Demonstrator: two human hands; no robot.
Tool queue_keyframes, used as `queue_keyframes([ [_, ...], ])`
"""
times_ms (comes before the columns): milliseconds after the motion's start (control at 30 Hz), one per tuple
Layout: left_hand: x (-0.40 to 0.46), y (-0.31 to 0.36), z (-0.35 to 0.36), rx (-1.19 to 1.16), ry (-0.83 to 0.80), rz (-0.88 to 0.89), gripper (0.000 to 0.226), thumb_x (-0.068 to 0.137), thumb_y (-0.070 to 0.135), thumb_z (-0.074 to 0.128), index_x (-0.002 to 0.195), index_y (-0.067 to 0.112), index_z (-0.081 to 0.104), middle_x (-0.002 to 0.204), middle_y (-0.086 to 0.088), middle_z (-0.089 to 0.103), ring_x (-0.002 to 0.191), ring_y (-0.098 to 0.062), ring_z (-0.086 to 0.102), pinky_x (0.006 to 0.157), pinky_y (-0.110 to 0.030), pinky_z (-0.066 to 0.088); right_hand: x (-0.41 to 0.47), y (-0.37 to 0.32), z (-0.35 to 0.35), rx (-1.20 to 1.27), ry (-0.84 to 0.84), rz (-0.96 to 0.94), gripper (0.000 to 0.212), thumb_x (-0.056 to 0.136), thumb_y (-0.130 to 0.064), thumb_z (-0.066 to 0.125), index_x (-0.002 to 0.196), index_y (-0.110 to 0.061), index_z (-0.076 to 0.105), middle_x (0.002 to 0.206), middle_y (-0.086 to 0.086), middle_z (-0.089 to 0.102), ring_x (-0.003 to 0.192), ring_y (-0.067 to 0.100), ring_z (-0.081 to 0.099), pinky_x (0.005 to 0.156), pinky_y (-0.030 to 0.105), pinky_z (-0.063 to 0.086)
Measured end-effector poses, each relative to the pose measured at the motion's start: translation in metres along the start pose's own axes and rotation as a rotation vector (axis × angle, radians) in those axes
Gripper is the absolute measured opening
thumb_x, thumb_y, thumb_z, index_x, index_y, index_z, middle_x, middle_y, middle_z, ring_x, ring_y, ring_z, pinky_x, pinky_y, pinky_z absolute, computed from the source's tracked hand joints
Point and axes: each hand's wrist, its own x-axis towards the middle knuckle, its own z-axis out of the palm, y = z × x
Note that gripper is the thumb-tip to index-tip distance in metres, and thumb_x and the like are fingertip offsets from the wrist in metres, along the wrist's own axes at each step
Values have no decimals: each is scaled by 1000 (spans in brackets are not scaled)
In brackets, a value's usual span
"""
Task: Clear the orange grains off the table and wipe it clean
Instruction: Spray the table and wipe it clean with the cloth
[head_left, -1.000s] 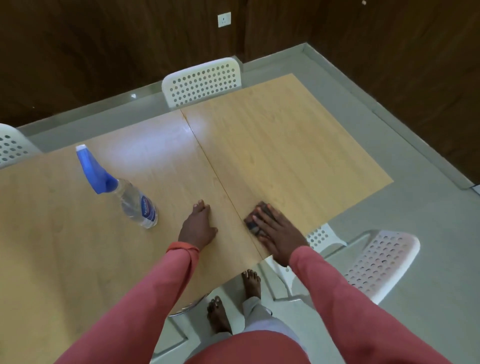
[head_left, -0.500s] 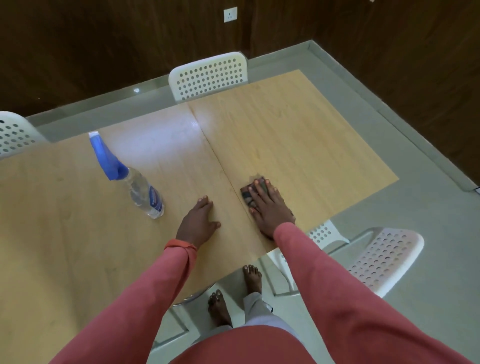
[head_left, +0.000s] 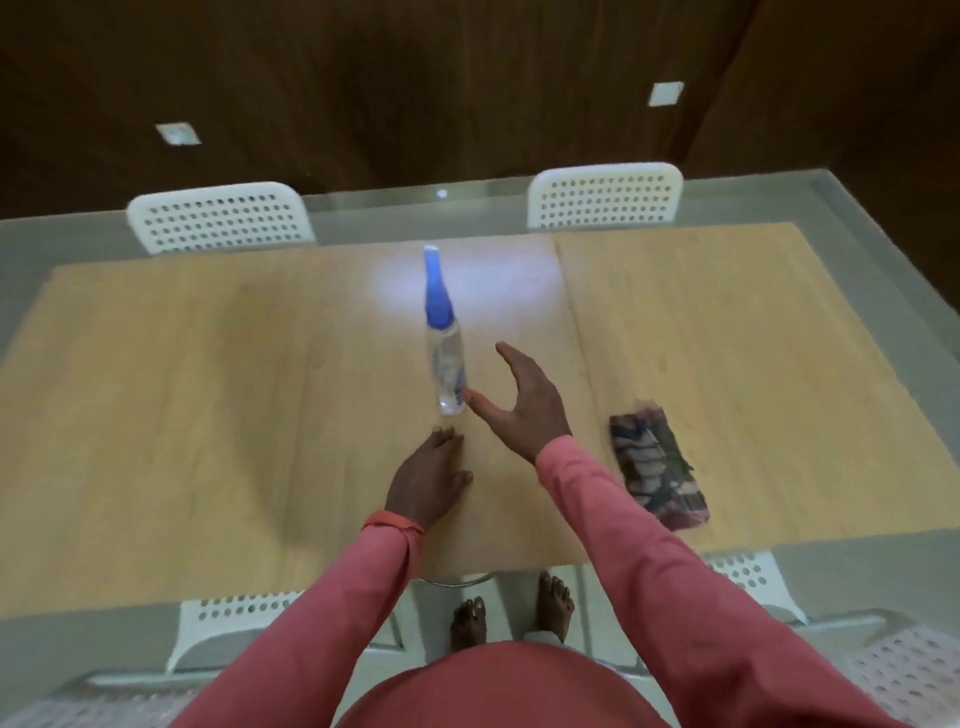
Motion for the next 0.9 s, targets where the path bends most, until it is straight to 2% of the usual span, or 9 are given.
queue_keyframes([
  [133, -15, -39, -19, -16, 56, -153, 76, 86, 34, 68, 149, 11, 33, 158, -4, 26, 147, -18, 19, 118, -31, 24, 28, -55, 15, 209, 1, 41, 98, 78, -50, 81, 155, -17, 30, 159, 1, 37, 143, 16, 37, 116, 30, 30],
  [233, -25, -66, -29, -51, 53, -263, 97, 80, 43, 73, 153, 9, 19, 161, -6, 13, 149, -19, 10, 120, -31, 17, 47, -80, 22, 330, 53, 65, 92, 78, -47, 82, 153, -17, 37, 152, 0, 47, 135, 17, 47, 113, 31, 38],
  [300, -28, -75, -30, -81, 28, -274, 104, 78, 45, 75, 154, 8, 13, 163, -4, 6, 150, -17, 6, 120, -29, 13, 56, -90, 23, 347, 117, 28, 77, 80, -41, 82, 145, -18, 48, 134, -1, 60, 118, 17, 57, 104, 31, 47],
  [367, -27, -76, -29, -63, 13, -264, 104, 78, 46, 75, 154, 8, 14, 163, -3, 3, 150, -16, 4, 120, -28, 12, 63, -95, 23, 329, 167, 1, 56, 84, -33, 80, 132, -18, 57, 110, -4, 65, 98, 18, 61, 92, 31, 51],
  [500, -22, -75, -29, -14, 9, -263, 103, 79, 46, 73, 154, 8, 13, 163, -3, 1, 150, -17, 3, 118, -29, 16, 59, -98, 23, 341, 233, -11, 23, 90, -29, 74, 106, -16, 63, 95, -10, 66, 80, 13, 64, 81, 35, 56],
  [567, -22, -75, -29, 3, -10, -261, 103, 81, 47, 72, 154, 9, 11, 163, -3, -1, 150, -17, 2, 119, -31, 17, 48, -97, 25, 302, 306, -71, 20, 91, -32, 72, 94, -15, 62, 78, -13, 63, 63, 3, 59, 68, 28, 53],
  [667, -23, -77, -29, 25, -28, -261, 102, 82, 48, 69, 155, 9, 8, 163, -3, -3, 150, -18, 1, 119, -32, 18, 23, -98, 21, 305, 417, -139, 34, 93, -40, 69, 75, -12, 60, 58, -8, 54, 48, 9, 49, 51, 30, 47],
  [767, -22, -78, -29, 44, -35, -253, 102, 83, 49, 68, 155, 9, 7, 163, -4, -5, 150, -19, 1, 120, -33, 19, 4, -98, 4, 308, 451, -110, 42, 93, -44, 62, 72, -9, 70, 59, 1, 66, 51, 17, 61, 53, 32, 53],
  [900, -22, -78, -29, 64, -27, -246, 102, 84, 49, 68, 155, 9, 7, 163, -4, -4, 150, -18, 2, 119, -32, 20, -22, -92, -22, 336, 333, 115, 37, 93, -40, 68, 68, -13, 74, 62, 0, 71, 57, 11, 66, 62, 33, 58],
])
